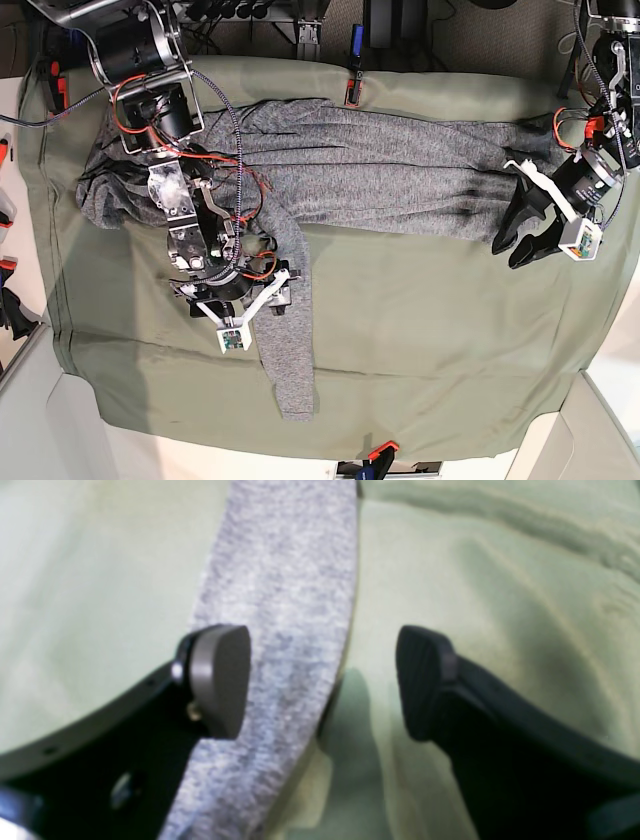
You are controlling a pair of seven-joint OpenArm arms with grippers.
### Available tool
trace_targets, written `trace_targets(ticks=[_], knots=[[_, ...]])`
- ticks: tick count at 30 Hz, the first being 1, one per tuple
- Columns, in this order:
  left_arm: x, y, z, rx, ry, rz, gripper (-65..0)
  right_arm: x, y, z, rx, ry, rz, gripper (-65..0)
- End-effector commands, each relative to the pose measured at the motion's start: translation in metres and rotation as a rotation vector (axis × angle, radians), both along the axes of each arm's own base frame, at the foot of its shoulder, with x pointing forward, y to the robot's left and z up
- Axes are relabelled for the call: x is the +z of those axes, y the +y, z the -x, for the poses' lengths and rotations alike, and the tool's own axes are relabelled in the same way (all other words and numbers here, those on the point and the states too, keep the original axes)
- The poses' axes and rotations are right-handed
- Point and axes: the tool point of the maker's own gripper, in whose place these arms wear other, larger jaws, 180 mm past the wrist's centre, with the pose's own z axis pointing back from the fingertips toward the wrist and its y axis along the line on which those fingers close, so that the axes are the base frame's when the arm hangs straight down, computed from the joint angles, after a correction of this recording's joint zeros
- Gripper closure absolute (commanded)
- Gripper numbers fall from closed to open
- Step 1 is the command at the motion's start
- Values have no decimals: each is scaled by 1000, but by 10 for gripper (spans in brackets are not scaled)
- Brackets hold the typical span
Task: Fold the T-shirt properly
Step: 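Grasp the other sleeve with the left gripper and fold it onto the shirt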
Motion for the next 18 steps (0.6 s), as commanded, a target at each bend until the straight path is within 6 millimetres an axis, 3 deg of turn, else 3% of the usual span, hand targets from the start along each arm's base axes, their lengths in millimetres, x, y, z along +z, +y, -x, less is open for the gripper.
trace_targets(ticks=[1, 6, 11, 13, 18], knots=[[16, 1, -4, -12, -45, 6, -248, 16, 3, -12, 2, -46, -15, -445], [16, 1, -4, -12, -46, 7, -248, -1, 0, -6, -4, -1, -4, -445], [16, 1, -4, -12, -46, 7, -248, 0, 1, -8, -5, -14, -12, -440], [16, 1, -4, -12, -45, 6, -248, 2, 7, -8, -1, -21, -22, -356], [16, 1, -4, -12, -46, 6, -248, 6, 32, -5, 39, -20, -62, 0]])
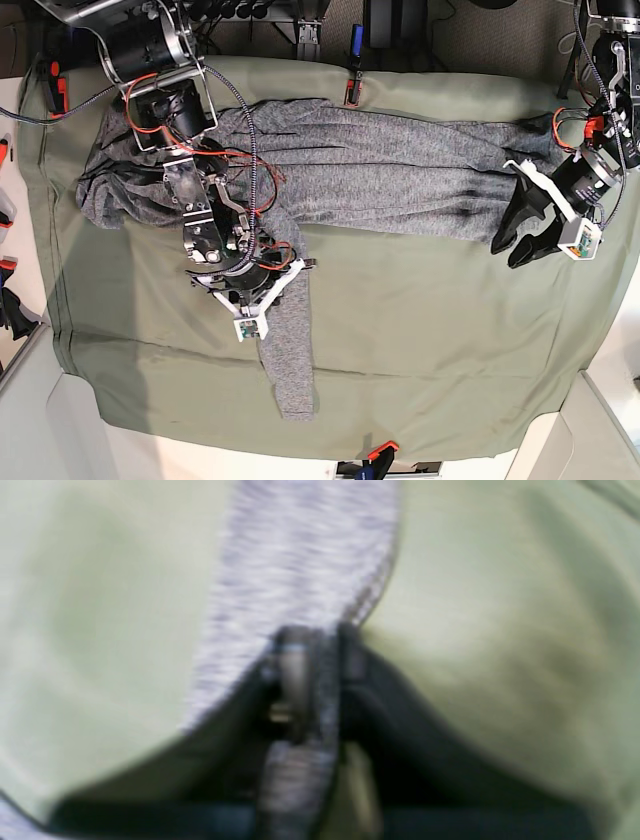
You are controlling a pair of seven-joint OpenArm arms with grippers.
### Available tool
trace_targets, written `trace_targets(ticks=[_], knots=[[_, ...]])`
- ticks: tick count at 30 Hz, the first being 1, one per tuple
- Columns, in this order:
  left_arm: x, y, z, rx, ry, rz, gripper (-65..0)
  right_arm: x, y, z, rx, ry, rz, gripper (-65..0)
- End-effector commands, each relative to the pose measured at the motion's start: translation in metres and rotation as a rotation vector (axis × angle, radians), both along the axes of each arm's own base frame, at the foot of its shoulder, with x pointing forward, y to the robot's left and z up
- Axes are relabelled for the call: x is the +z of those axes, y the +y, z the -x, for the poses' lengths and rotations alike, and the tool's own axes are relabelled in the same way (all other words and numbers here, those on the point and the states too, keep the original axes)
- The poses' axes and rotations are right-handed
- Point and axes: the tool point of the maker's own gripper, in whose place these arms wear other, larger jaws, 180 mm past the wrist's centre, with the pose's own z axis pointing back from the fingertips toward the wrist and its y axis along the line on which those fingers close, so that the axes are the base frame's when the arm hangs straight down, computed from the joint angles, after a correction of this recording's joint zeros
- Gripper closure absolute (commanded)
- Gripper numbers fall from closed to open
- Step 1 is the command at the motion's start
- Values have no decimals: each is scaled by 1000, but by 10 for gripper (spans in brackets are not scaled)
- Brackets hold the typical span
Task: Fold the T-shirt properly
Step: 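Grasp the other sleeve with the left gripper and fold it onto the shirt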
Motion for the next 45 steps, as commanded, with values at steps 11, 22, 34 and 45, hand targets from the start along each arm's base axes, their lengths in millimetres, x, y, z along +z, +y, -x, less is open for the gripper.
trace_targets(ticks=[11, 22, 34, 45], knots=[[15, 1, -4, -12, -43, 3, -248, 35, 93, 20, 248, -14, -144, 0], [9, 3, -3, -11, -13, -16, -248, 101, 135, 112, 464, -98, -350, 0], [0, 4, 0, -8, 41, -29, -303, 78, 117, 169, 559, -62, -273, -163], [12, -21, -24, -3, -26, 44, -397, 98, 36, 119, 323, -155, -237, -447]])
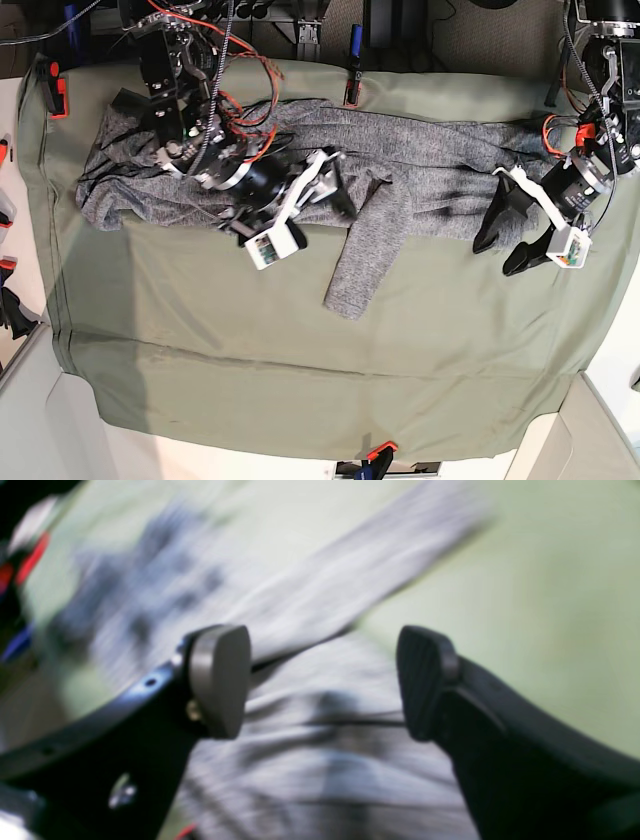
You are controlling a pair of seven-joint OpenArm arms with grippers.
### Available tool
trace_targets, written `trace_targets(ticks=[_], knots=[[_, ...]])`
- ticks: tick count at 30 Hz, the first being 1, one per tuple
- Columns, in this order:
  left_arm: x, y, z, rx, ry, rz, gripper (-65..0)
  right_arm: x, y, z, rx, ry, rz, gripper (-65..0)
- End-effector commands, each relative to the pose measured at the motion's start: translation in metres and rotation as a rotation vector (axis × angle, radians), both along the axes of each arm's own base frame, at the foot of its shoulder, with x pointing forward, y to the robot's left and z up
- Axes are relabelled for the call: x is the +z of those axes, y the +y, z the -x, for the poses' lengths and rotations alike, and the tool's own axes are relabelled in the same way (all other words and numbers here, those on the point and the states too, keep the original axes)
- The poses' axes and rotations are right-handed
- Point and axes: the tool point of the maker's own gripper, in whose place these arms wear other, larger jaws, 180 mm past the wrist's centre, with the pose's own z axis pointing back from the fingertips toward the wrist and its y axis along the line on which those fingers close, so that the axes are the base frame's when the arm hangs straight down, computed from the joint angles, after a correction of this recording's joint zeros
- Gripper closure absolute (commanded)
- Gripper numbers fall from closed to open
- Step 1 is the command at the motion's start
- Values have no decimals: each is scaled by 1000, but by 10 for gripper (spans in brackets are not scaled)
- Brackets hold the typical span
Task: Fold the T-shirt properly
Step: 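Grasp the other sleeve with the left gripper and fold it onto the shirt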
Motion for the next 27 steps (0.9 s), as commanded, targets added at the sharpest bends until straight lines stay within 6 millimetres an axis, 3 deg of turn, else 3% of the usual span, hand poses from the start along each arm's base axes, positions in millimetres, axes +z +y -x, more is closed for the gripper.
trace_targets(ticks=[1, 7, 11, 14, 18, 23, 27], knots=[[15, -1, -15, 19, -56, 15, -397, 22, -13, -14, -48, -67, -31, -447], [-15, -45, -67, -15, 12, 93, -397, 35, -109, -39, -318, -107, -17, -447], [-47, -66, -101, -29, 111, 103, -397, 33, -158, -38, -436, -76, -20, -447], [-64, -84, -115, -44, 178, 132, -397, 33, -188, -31, -487, -71, -31, -447], [-69, -108, -117, -98, 206, 168, -397, 32, -207, -26, -512, -70, -6, -447], [-73, -134, -111, -142, 236, 188, -397, 31, -207, -23, -510, -64, -9, -447], [-80, -140, -114, -104, 250, 165, -394, 32, -207, -24, -508, -66, -18, -447]])
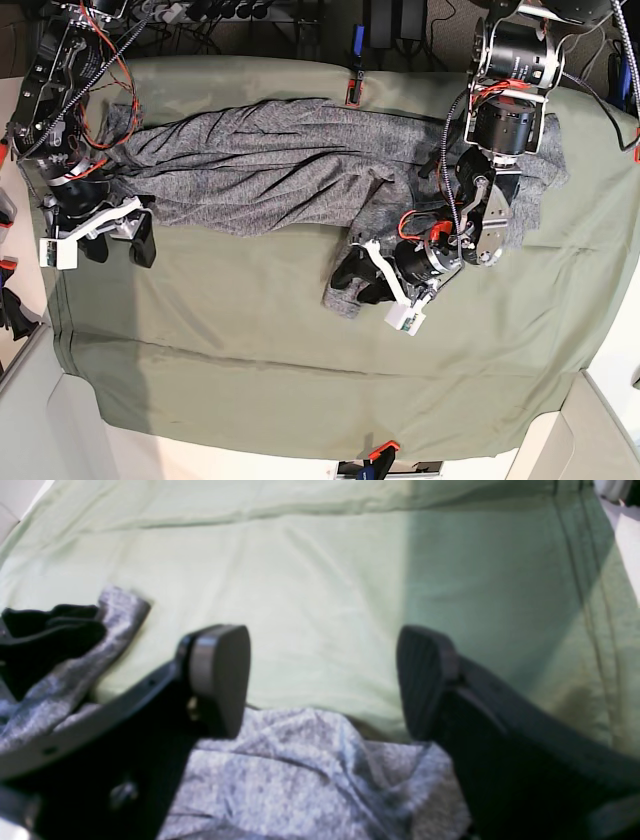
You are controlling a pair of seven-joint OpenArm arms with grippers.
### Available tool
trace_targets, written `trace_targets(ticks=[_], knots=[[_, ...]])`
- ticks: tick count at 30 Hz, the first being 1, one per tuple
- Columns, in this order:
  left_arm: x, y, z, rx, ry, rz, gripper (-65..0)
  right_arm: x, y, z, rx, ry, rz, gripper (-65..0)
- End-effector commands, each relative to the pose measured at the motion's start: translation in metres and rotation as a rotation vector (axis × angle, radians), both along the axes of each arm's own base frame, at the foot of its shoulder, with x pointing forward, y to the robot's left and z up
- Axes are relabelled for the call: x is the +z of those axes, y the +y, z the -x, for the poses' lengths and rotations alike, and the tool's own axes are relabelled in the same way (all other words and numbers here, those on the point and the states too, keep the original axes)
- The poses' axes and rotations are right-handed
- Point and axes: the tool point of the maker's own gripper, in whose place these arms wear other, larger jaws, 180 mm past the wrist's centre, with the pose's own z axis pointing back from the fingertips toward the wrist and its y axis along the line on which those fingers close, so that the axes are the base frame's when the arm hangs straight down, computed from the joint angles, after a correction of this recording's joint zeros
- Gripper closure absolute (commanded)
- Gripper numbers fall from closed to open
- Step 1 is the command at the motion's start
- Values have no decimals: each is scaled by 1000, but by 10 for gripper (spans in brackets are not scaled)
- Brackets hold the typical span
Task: Fold the T-shirt properly
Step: 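Grasp the other sleeve with the left gripper and fold it onto the shirt, then release the sleeve and raise the left gripper beside the shirt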
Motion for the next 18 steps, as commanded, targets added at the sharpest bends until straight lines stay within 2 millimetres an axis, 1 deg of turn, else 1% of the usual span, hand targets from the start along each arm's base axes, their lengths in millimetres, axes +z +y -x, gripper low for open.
trace_targets(ticks=[1, 2, 5, 7, 8, 10, 12, 15, 18], knots=[[20, 0, -15, 13, -56, 17, -382, 16, 0, -6, 4, -58, -10, -447], [19, 0, -15, 11, -55, 14, -340, 16, 0, -6, 5, -58, -13, -447], [20, 3, -17, 12, -73, -2, -139, 17, 0, -6, 4, -60, -13, -447], [22, 4, -19, 13, -96, -11, -37, 16, 0, -6, 4, -59, -13, -447], [24, 6, -20, 16, -104, -12, 0, 16, 0, -6, 4, -59, -13, -447], [28, 11, -22, 21, -114, -15, 0, 16, 0, -6, 4, -59, -13, -447], [40, 18, -25, 27, -135, 4, 0, 16, 0, -6, 4, -59, -12, -447], [67, 33, -21, 26, -181, 13, 0, 16, -1, -6, 3, -57, -6, -447], [100, 50, -4, 26, -249, 13, 0, 15, -2, -6, 0, -54, 6, -447]])
